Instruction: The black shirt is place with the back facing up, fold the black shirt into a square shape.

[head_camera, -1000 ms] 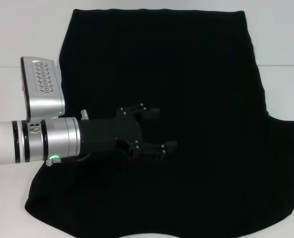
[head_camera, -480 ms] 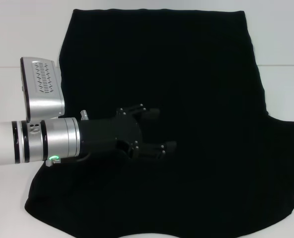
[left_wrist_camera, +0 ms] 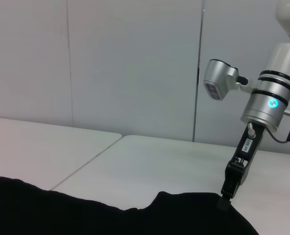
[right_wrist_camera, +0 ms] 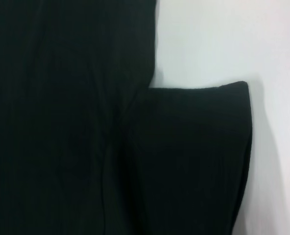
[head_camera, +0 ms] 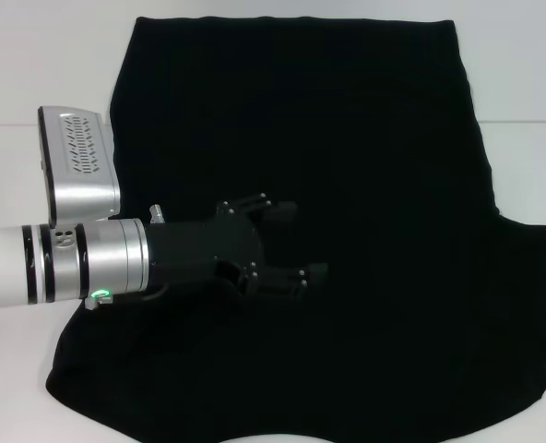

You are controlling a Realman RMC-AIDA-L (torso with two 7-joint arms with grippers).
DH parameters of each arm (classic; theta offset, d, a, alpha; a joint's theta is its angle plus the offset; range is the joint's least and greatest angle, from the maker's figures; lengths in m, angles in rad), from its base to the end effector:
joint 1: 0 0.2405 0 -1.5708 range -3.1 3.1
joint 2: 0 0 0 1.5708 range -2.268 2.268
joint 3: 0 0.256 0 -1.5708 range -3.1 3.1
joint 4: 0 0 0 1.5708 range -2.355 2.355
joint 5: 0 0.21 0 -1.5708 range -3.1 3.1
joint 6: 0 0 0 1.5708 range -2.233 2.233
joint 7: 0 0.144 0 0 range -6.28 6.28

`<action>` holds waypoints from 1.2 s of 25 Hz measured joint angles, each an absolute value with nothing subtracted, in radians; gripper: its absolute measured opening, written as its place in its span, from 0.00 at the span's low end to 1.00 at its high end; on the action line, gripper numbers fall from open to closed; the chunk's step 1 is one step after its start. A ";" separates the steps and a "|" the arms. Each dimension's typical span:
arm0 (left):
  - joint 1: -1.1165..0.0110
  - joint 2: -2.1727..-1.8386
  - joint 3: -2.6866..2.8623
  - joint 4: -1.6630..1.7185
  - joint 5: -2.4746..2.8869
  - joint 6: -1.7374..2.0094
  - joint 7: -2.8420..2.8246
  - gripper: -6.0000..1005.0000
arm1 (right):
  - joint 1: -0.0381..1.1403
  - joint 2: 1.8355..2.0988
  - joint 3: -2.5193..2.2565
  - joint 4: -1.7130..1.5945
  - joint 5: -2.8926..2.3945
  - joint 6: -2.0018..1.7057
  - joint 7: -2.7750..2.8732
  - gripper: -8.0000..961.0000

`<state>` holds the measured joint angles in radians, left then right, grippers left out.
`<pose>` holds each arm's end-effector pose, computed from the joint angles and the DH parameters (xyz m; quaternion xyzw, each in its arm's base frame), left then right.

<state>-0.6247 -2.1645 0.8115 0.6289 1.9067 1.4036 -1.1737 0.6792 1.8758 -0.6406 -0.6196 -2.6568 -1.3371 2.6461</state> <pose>-0.2086 0.3534 -0.0476 -0.9538 -0.0910 -0.2465 0.1456 0.3408 0.3735 0.0762 -0.6778 0.6997 -0.0075 0.2255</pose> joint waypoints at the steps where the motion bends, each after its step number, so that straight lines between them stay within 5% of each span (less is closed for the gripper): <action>1: -0.625 -2.164 0.811 0.629 1.907 1.404 -1.174 0.95 | 0.679 1.876 -0.638 -0.621 -2.656 -1.335 2.646 0.19; 7: -0.623 -2.165 0.810 0.629 1.901 1.404 -1.174 0.95 | 0.660 1.878 -0.567 -0.660 -2.624 -1.307 2.596 0.05; 30: -0.620 -2.171 0.821 0.617 1.851 1.436 -1.205 0.94 | 0.659 1.877 -0.511 -0.663 -2.511 -1.227 2.372 0.05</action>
<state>-0.6197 -2.1708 0.8207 0.6166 1.8509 1.4361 -1.2053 0.6588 1.8768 -0.5110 -0.6631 -2.5114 -1.2270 2.3721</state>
